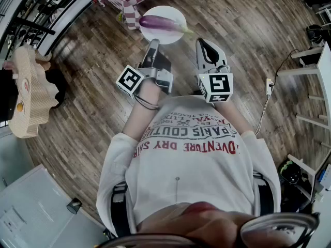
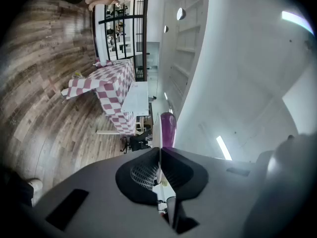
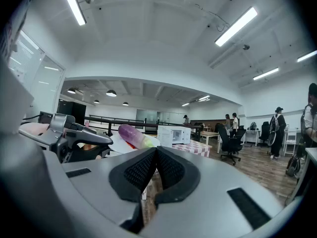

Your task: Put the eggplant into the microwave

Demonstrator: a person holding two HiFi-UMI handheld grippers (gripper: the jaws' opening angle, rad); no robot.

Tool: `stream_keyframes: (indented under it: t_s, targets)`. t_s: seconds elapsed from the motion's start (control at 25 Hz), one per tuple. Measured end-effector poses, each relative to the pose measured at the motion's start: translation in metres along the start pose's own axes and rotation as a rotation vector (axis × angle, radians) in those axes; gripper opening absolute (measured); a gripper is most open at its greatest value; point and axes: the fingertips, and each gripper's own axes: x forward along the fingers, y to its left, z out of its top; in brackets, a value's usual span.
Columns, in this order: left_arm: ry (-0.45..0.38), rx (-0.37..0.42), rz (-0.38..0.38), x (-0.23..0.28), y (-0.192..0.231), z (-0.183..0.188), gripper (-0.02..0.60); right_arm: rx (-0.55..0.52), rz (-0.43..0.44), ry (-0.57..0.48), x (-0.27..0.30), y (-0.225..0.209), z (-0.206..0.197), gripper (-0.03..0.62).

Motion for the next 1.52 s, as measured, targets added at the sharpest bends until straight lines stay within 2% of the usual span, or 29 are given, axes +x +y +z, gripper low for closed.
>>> stream_keyframes:
  t_s: [0.36, 0.64, 1.04, 1.24, 1.36, 1.52]
  targets:
    - [0.013, -0.040, 0.048, 0.002, 0.023, -0.008, 0.032, 0.044, -0.031, 0.015, -0.003, -0.008, -0.019, 0.026]
    - [0.010, -0.043, 0.066, 0.034, 0.029, -0.029, 0.032, 0.057, -0.026, 0.015, 0.007, -0.049, -0.021, 0.026]
    - [-0.065, -0.035, 0.033, 0.148, 0.026, -0.074, 0.032, 0.023, 0.059, -0.010, 0.057, -0.170, -0.013, 0.026]
    - [-0.102, -0.064, 0.028, 0.209, 0.032, -0.114, 0.032, 0.054, 0.111, 0.026, 0.072, -0.242, -0.029, 0.026]
    - [-0.108, -0.091, 0.033, 0.245, 0.039, -0.138, 0.032, -0.001, 0.134, 0.043, 0.080, -0.280, -0.035, 0.026]
    - [-0.096, -0.076, 0.052, 0.289, 0.047, -0.160, 0.032, -0.034, 0.150, 0.027, 0.096, -0.317, -0.029, 0.026]
